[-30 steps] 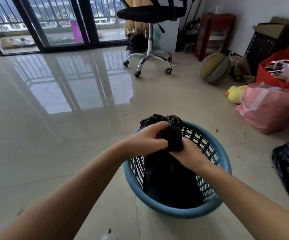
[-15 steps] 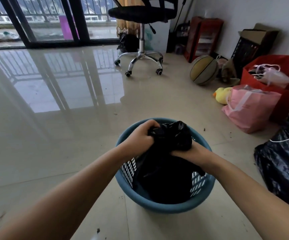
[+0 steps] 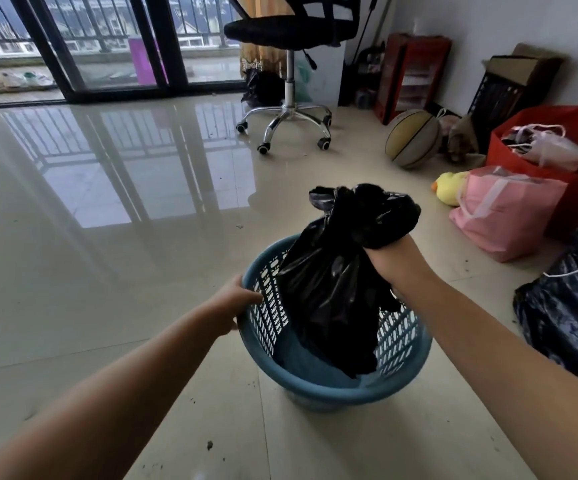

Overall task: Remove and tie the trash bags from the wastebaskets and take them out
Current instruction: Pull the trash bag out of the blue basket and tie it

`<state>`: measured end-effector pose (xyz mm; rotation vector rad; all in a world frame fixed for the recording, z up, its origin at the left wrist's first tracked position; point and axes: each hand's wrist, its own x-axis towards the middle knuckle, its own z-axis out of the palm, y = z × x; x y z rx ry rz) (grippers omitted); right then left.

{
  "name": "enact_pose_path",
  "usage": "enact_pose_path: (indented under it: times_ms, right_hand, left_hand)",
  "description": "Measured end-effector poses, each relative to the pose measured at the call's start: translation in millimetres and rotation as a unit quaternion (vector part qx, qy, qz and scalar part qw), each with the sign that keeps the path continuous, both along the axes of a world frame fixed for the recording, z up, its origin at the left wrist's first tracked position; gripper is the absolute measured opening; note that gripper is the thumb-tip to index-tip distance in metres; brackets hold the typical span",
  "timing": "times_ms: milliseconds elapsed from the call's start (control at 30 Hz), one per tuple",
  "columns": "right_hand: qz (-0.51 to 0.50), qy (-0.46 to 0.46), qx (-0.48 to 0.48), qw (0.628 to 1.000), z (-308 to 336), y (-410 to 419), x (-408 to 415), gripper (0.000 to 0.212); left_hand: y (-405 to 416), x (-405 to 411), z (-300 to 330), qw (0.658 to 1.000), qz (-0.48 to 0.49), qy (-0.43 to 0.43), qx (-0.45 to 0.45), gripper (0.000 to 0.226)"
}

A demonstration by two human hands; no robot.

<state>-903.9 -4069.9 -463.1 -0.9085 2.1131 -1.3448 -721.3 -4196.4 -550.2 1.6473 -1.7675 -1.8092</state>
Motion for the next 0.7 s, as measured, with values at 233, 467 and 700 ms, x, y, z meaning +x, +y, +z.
enact_pose_path:
  times_ms: [233,467,700]
  right_hand:
    - [-0.008,0.063,-0.089,0.994,30.5,15.2,-1.2,0.040]
    - [-0.041,0.081,0.054,0.994,31.8,24.5,-26.6,0.027]
    - [0.034,0.128,0.023,0.991,1.9,28.5,-18.8,0.036]
  left_hand:
    - [-8.8,-11.8,-5.6,0.955,0.263,0.136,0.011,0.039]
    - [-36.1,-14.1,-14.9,0.828,0.527,0.189,0.046,0.044]
    - [-32.8,-31.4,-8.7,0.830,0.491,0.255,0.063,0.054]
